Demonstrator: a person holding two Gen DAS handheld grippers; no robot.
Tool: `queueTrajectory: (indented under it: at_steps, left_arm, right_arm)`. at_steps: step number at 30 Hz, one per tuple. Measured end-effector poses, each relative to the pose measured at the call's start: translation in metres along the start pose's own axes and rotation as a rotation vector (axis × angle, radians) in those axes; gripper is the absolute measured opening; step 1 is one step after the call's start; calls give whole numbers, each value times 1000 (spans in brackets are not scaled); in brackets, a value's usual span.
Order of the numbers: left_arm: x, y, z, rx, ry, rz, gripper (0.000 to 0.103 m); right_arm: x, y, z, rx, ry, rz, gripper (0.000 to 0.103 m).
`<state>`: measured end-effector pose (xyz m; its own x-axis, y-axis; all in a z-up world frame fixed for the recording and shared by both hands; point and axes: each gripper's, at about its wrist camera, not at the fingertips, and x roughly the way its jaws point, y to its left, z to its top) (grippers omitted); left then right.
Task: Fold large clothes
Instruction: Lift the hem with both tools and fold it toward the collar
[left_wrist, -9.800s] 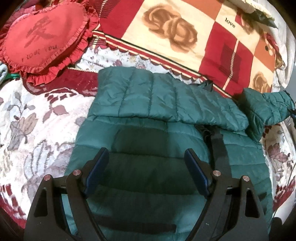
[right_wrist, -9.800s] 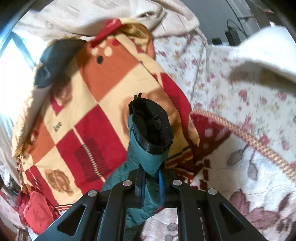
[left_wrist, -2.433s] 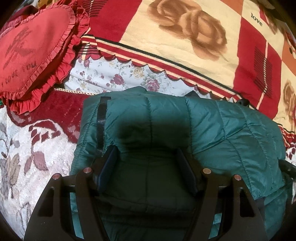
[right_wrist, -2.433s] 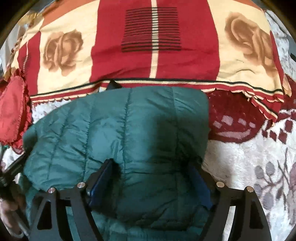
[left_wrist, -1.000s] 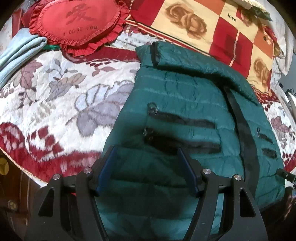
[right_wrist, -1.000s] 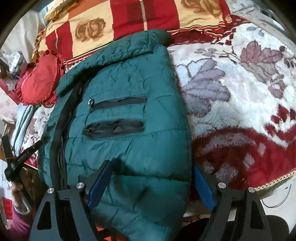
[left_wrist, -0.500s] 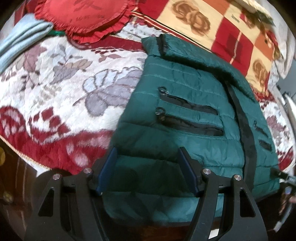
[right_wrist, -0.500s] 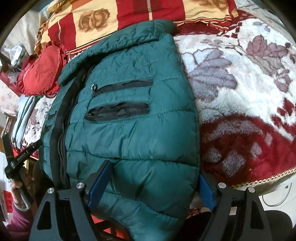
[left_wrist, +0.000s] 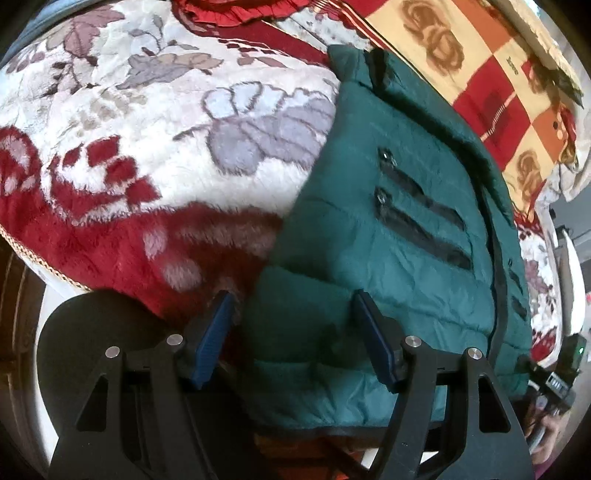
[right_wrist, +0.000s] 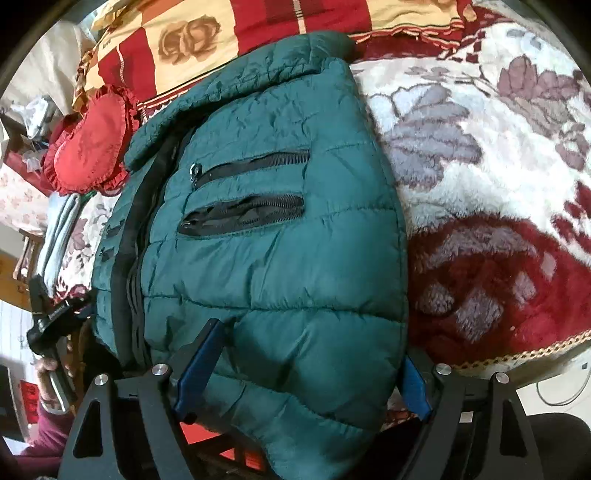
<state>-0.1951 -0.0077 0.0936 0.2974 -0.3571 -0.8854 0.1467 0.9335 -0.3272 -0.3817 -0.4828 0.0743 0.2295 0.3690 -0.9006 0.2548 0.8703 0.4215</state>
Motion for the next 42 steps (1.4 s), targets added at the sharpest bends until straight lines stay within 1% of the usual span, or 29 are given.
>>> queueTrajectory:
  at_steps: [2, 5, 8, 9, 10, 11, 12, 14, 16, 17, 21, 24, 26, 27, 29, 31, 33, 35, 36, 37, 38, 40, 42]
  left_arm:
    - [0, -3, -3, 19, 9, 0, 68]
    - [3, -6, -10, 34, 46, -34, 68]
    - [4, -10, -11, 51, 40, -29, 70]
    - [5, -10, -11, 48, 40, -30, 71]
    - [5, -10, -11, 43, 40, -35, 71]
    - [5, -10, -11, 41, 40, -38, 71]
    - [5, -11, -11, 43, 40, -40, 71]
    - [7, -11, -12, 49, 39, -41, 72]
    - [10, -11, -12, 44, 40, -47, 78]
    - [13, -11, -11, 43, 45, -51, 79]
    - [14, -17, -12, 48, 54, -37, 79]
    - [15, -18, -13, 51, 52, -37, 79]
    - [16, -19, -14, 49, 50, -36, 79]
    - [15, -19, -15, 50, 48, -35, 79]
    - [14, -20, -16, 53, 43, -29, 79]
    - [14, -20, -17, 60, 43, -25, 79]
    - [14, -20, -17, 66, 39, -28, 79]
    - [12, -21, -18, 80, 35, -26, 72]
    - [12, -22, -18, 86, 32, -24, 66]
    - [10, -23, -19, 94, 27, -21, 56]
    - [8, -24, -20, 102, 20, -18, 51]
    - [3, -26, -21, 119, -3, -8, 28]
    - [-5, -26, -21, 127, -33, -12, 17]
  right_arm:
    - [-2, 1, 0, 2, 1, 15, 83]
    - [-5, 2, 0, -2, -2, 45, 83]
    - [-5, 4, 0, -7, -4, 50, 82]
    - [-5, 5, -1, -14, -7, 45, 79]
    - [-6, 6, -1, -21, -8, 36, 71]
    - [-7, 6, -2, -28, -7, 31, 66]
    - [-9, 6, -3, -32, -7, 35, 64]
    - [-13, 5, -4, -37, -8, 44, 56]
    - [-13, 5, -3, -40, -7, 50, 55]
    - [-13, 4, -3, -40, -5, 50, 55]
    - [-7, 2, -6, -23, 6, 63, 56]
    - [-10, 5, -8, -59, 5, 56, 56]
    - [-11, 4, -10, -51, 0, 56, 56]
    - [-11, 3, -10, -47, -8, 53, 54]
    - [-10, 6, -10, -58, -22, 36, 46]
    - [-10, 12, -11, -94, -30, 19, 42]
    - [-13, 15, -10, -102, -40, 24, 37]
    - [-15, 16, -9, -107, -46, 28, 32]
    - [-17, 17, -8, -108, -50, 32, 31]
    - [-19, 18, -7, -110, -53, 36, 29]
    - [-21, 18, -7, -110, -60, 40, 27]
    - [-26, 19, -6, -105, -75, 55, 25]
    - [-32, 21, -5, -101, -97, 73, 22]
